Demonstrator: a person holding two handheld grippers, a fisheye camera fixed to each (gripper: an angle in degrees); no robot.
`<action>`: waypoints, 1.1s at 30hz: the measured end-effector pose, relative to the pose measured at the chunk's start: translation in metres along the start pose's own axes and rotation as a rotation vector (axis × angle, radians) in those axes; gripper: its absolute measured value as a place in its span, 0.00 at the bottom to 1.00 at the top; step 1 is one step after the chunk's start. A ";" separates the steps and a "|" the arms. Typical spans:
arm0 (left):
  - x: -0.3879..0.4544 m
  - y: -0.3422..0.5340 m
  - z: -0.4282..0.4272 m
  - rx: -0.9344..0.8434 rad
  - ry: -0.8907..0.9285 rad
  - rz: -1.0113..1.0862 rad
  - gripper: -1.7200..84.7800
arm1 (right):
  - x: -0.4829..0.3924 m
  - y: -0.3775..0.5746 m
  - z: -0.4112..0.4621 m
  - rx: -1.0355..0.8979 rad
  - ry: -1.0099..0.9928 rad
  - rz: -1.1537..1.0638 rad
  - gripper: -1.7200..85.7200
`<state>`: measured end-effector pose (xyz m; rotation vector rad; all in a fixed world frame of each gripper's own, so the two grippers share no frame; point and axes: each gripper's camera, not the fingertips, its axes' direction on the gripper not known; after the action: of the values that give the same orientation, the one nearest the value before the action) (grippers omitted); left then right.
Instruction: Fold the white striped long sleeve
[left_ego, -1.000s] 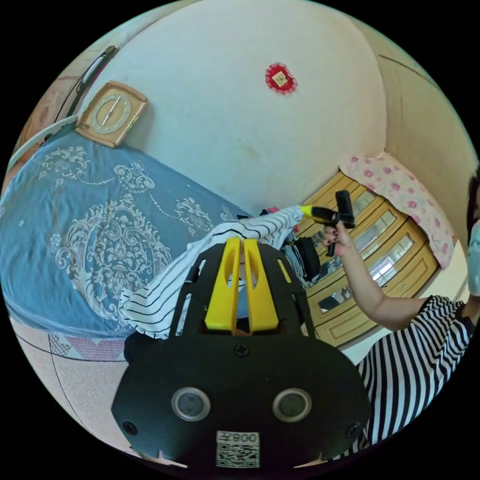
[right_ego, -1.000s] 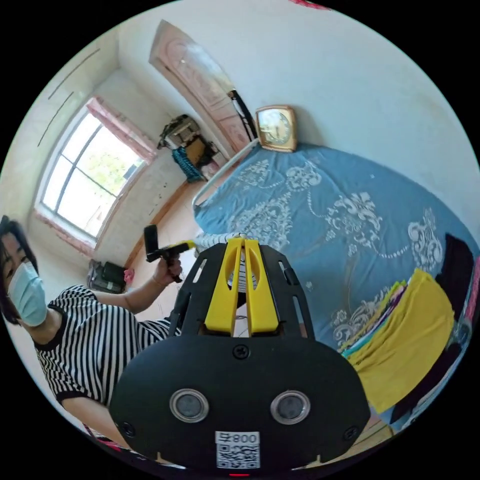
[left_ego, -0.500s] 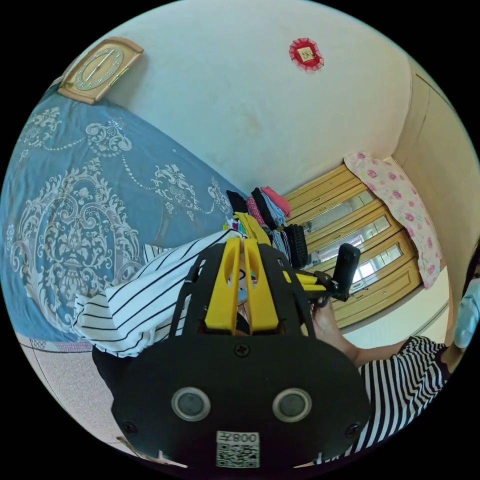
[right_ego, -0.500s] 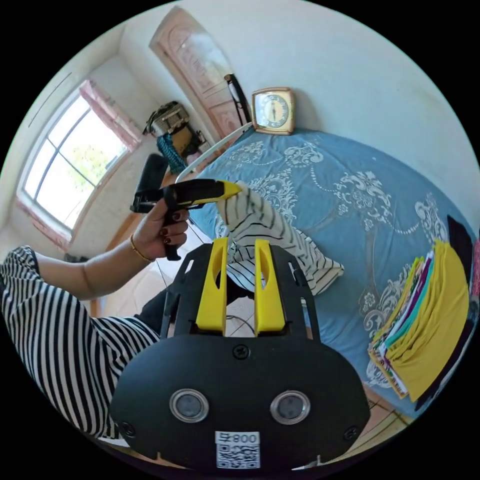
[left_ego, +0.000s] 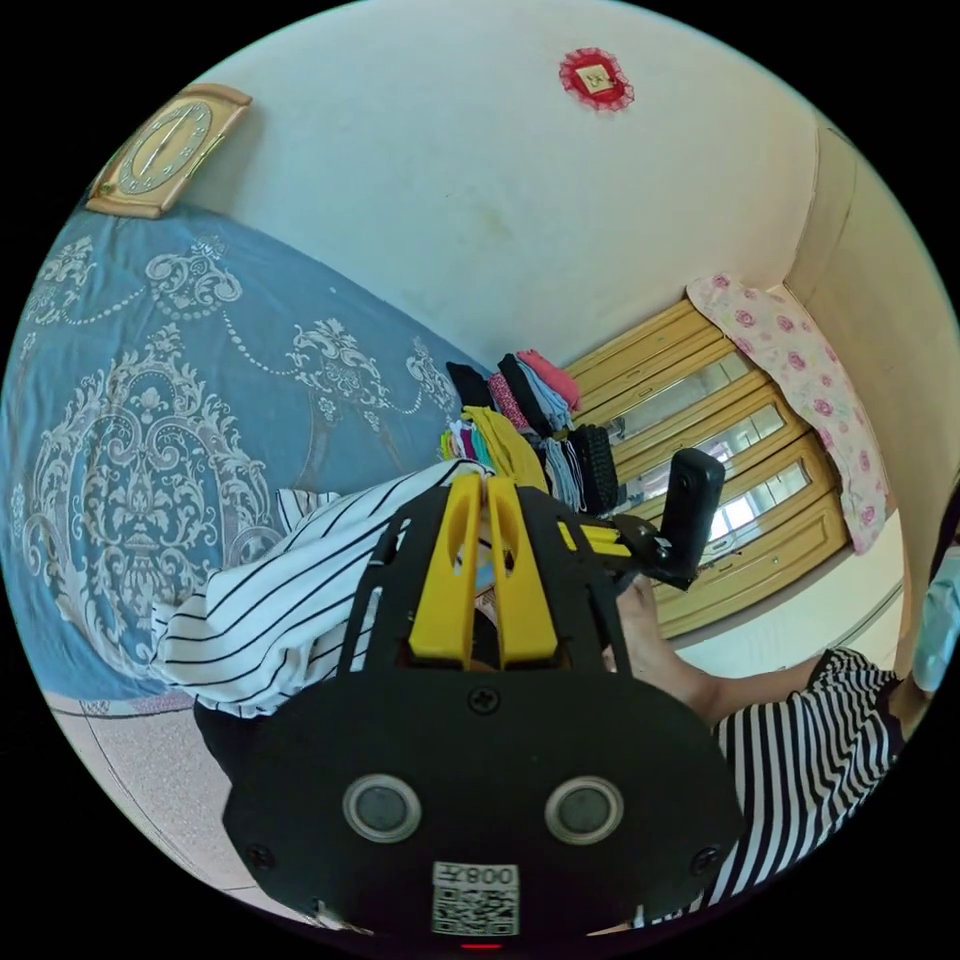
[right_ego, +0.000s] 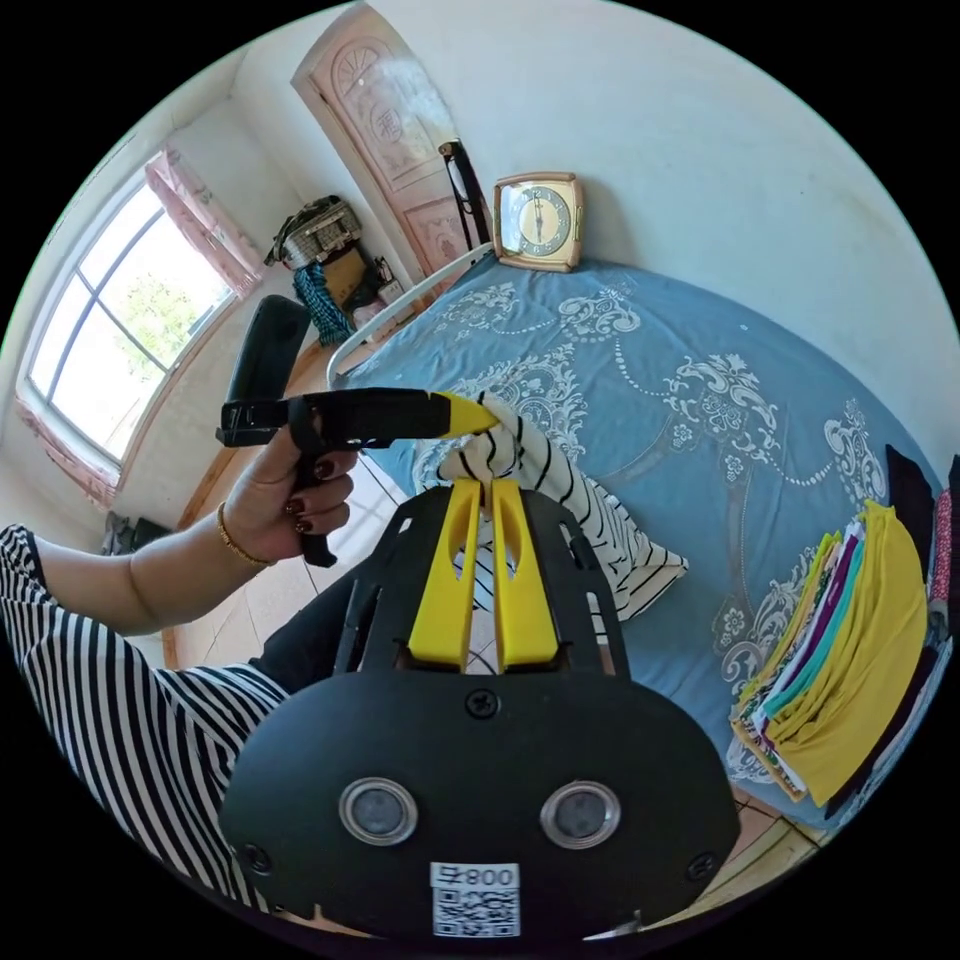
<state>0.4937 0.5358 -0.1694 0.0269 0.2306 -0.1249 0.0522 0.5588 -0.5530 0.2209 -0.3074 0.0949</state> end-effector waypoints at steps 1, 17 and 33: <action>0.004 0.002 -0.011 0.003 -0.013 0.019 0.05 | -0.002 0.001 -0.016 0.013 -0.013 -0.004 0.05; 0.048 0.095 -0.091 -0.140 -0.279 -0.008 0.15 | -0.044 0.006 -0.220 0.116 0.071 -0.145 0.04; 0.206 0.091 -0.087 -0.345 -0.704 0.235 0.10 | -0.044 0.052 -0.325 0.138 0.054 -0.138 0.04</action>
<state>0.6844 0.6050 -0.3005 -0.3284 -0.4560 0.1432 0.0980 0.6817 -0.8579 0.3749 -0.2311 -0.0145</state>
